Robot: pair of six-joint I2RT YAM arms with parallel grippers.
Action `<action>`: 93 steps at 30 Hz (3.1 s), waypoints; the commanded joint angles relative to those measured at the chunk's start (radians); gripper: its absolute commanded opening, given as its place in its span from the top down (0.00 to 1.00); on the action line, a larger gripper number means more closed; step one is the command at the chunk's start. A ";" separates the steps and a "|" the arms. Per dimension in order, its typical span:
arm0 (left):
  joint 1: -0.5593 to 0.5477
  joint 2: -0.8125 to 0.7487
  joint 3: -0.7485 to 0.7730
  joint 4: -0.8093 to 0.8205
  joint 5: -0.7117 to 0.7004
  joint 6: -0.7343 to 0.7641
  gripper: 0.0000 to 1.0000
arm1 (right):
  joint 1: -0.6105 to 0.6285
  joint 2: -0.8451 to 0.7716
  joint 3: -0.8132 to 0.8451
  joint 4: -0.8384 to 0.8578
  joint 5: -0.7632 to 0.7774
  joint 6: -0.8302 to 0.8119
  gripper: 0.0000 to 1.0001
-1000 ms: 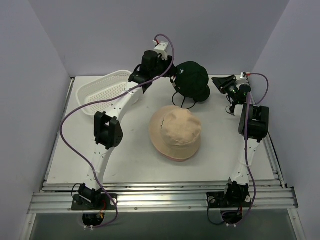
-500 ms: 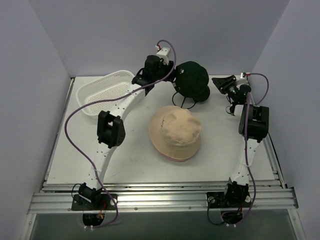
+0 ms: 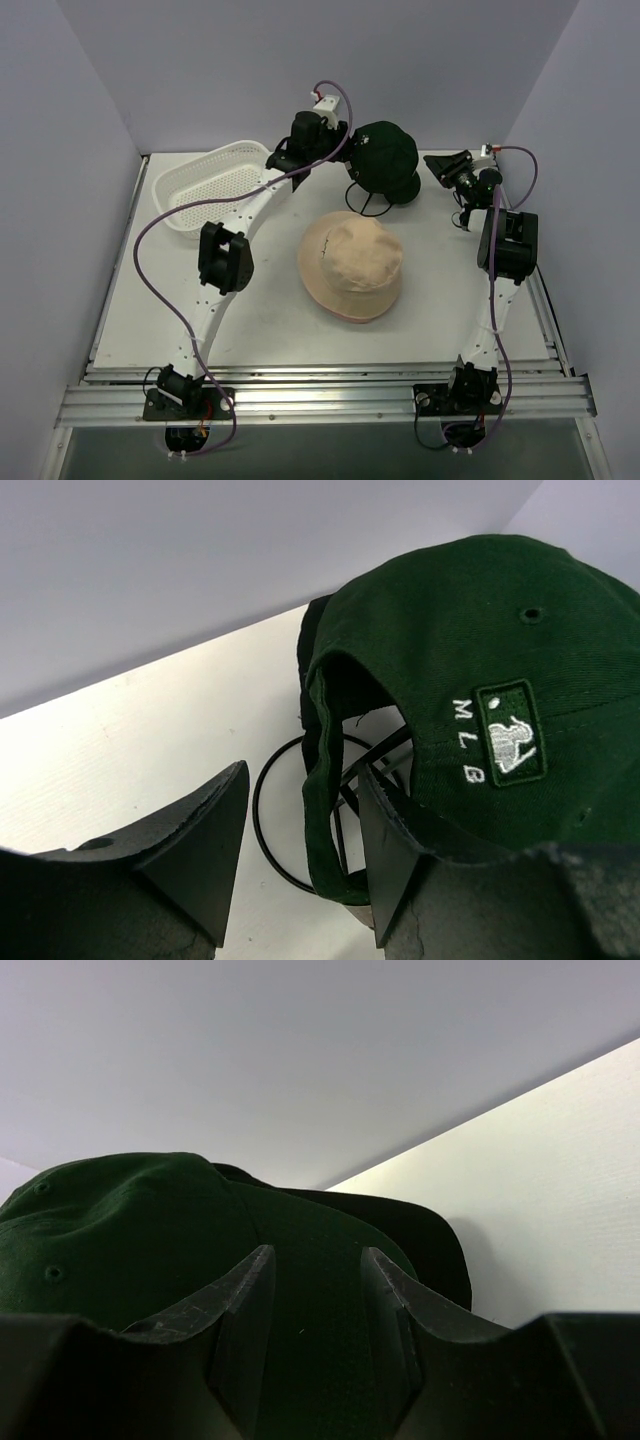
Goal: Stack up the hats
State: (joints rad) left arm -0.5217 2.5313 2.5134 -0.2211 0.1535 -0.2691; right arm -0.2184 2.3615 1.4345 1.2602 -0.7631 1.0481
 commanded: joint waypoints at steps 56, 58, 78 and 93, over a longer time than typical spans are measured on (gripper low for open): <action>0.009 -0.535 -0.467 0.148 -0.071 -0.038 0.06 | 0.203 -0.950 -0.244 -1.005 0.491 -0.631 0.52; 0.009 -0.589 -0.517 0.097 -0.135 -0.041 0.06 | 0.331 -1.025 -0.235 -1.079 0.591 -0.670 0.54; 0.043 -1.727 -1.391 -0.066 -0.436 -0.205 0.06 | 1.384 -0.714 -0.116 -1.124 1.371 -0.656 0.71; 0.035 -1.866 -1.532 -0.075 -0.425 -0.217 0.06 | 1.314 -0.409 0.062 -1.170 1.266 -0.543 0.76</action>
State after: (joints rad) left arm -0.4835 0.6647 0.9627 -0.3031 -0.2924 -0.4835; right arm 1.1164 1.9545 1.4338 0.0578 0.5312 0.4908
